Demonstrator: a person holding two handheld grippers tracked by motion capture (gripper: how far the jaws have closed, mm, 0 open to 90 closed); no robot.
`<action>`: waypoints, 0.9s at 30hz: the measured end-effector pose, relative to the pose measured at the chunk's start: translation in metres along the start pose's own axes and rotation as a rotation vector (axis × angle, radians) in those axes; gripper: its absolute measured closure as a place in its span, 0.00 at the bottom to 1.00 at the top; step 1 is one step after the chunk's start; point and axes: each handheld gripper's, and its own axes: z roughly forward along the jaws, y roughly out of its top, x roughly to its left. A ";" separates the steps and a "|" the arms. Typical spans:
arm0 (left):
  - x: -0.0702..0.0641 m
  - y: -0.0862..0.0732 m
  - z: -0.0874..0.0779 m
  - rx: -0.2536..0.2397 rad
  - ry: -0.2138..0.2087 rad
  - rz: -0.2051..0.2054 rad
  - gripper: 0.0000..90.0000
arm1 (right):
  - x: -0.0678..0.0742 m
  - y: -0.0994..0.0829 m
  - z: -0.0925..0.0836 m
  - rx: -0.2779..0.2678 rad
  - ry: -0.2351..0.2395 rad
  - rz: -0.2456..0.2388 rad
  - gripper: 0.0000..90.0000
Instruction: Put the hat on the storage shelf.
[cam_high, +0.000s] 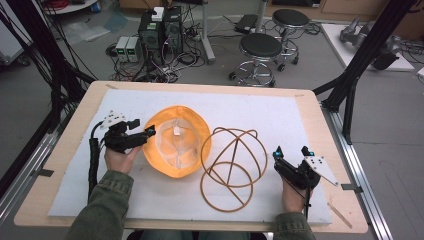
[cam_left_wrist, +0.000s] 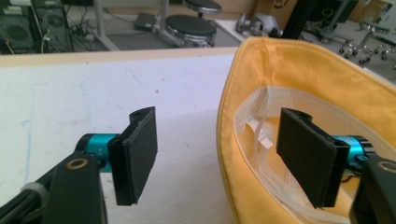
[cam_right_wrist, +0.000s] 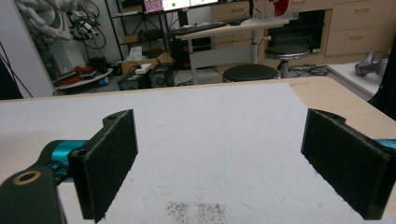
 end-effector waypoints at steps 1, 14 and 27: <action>0.000 -0.001 0.002 0.010 -0.008 0.003 0.31 | 0.000 0.000 0.000 0.000 0.000 0.000 0.11; -0.004 -0.002 0.003 0.060 -0.040 -0.020 0.96 | 0.003 0.001 0.000 -0.008 0.010 -0.025 0.11; -0.015 0.002 -0.006 -0.026 -0.041 0.022 0.97 | 0.002 0.001 0.000 -0.013 0.015 -0.020 0.11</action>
